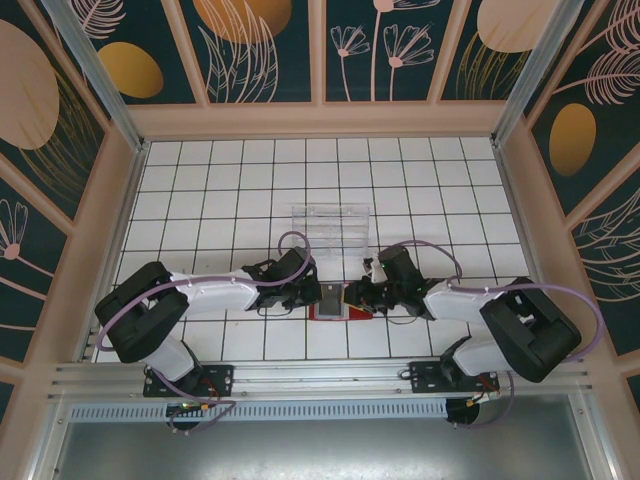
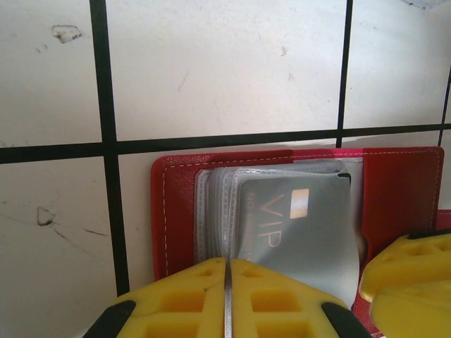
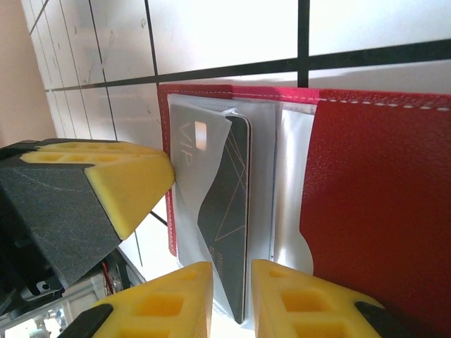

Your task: Take the credit cards out of the card holder

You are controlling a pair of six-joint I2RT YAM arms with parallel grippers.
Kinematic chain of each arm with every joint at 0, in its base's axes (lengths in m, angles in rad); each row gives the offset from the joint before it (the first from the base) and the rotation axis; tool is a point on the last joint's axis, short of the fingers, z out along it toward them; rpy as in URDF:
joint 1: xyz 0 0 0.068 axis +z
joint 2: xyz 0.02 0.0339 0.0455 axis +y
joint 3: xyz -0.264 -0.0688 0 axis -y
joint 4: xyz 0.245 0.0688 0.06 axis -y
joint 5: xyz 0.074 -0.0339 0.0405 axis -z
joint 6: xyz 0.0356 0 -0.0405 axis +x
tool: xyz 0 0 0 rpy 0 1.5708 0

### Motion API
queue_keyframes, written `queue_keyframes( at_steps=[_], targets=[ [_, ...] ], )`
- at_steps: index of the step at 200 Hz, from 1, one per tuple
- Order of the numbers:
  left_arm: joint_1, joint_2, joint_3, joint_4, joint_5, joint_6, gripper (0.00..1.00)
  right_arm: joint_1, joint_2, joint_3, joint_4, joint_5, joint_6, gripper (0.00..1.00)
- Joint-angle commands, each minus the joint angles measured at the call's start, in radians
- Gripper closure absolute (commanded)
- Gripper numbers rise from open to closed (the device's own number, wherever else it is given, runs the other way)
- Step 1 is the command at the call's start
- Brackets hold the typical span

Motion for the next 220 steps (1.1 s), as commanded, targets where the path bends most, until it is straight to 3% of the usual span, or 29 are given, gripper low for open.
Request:
queue_keyframes(
  at_steps=[1, 220],
  targets=[
    [-0.004, 0.014, -0.023, -0.052, -0.008, -0.004, 0.91, -0.005, 0.022, 0.001, 0.031, -0.015, 0.004, 0.78],
    [-0.004, 0.02, -0.028, -0.029, 0.013, 0.0, 0.93, -0.001, 0.085, 0.027, 0.125, -0.059, 0.02, 0.83]
  ],
)
